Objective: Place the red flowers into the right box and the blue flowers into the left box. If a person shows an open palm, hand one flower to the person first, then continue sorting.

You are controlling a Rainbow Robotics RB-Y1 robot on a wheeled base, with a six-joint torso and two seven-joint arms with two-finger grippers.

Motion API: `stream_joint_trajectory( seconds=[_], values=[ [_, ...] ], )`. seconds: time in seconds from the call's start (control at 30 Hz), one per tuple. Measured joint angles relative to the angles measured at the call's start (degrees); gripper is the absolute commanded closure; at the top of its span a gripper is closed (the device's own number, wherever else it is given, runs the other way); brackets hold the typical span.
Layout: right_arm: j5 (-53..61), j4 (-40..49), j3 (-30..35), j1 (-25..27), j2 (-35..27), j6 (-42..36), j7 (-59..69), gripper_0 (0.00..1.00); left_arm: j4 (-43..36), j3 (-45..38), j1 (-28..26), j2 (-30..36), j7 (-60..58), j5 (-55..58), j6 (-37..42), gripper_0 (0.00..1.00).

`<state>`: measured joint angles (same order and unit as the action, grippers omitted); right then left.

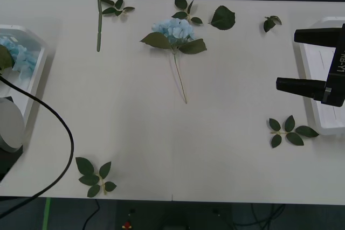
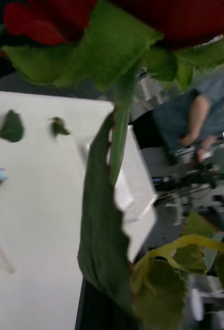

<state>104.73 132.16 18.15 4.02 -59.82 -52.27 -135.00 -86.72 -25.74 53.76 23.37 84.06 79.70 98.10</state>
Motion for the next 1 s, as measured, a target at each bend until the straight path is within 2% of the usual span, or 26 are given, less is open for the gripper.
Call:
stream_joint_trajectory(
  seconds=[0.2,0.57,0.7,0.9,1.0],
  values=[
    [0.0,0.0,0.0,0.0,0.0,0.0,0.0,0.00,5.3,2.7,-3.5,-0.6,-1.7,16.0,-8.5,1.00],
    [0.0,0.0,-0.1,0.1,0.0,0.0,0.0,0.00,6.2,23.2,-4.0,-0.6,-1.7,24.0,-26.7,1.00],
    [0.2,0.0,-0.9,2.0,0.0,-0.5,0.0,0.00,6.2,30.4,-4.0,-0.6,-0.9,28.1,-34.3,1.00],
    [2.5,-0.2,-0.9,2.4,0.0,-2.1,1.0,0.00,6.2,37.3,-4.0,-0.6,10.5,33.6,-41.7,1.00],
    [3.9,-0.9,-0.9,2.4,0.0,-3.9,8.5,0.00,6.2,39.9,-4.0,-0.6,18.0,35.0,-44.6,1.00]
  ],
)
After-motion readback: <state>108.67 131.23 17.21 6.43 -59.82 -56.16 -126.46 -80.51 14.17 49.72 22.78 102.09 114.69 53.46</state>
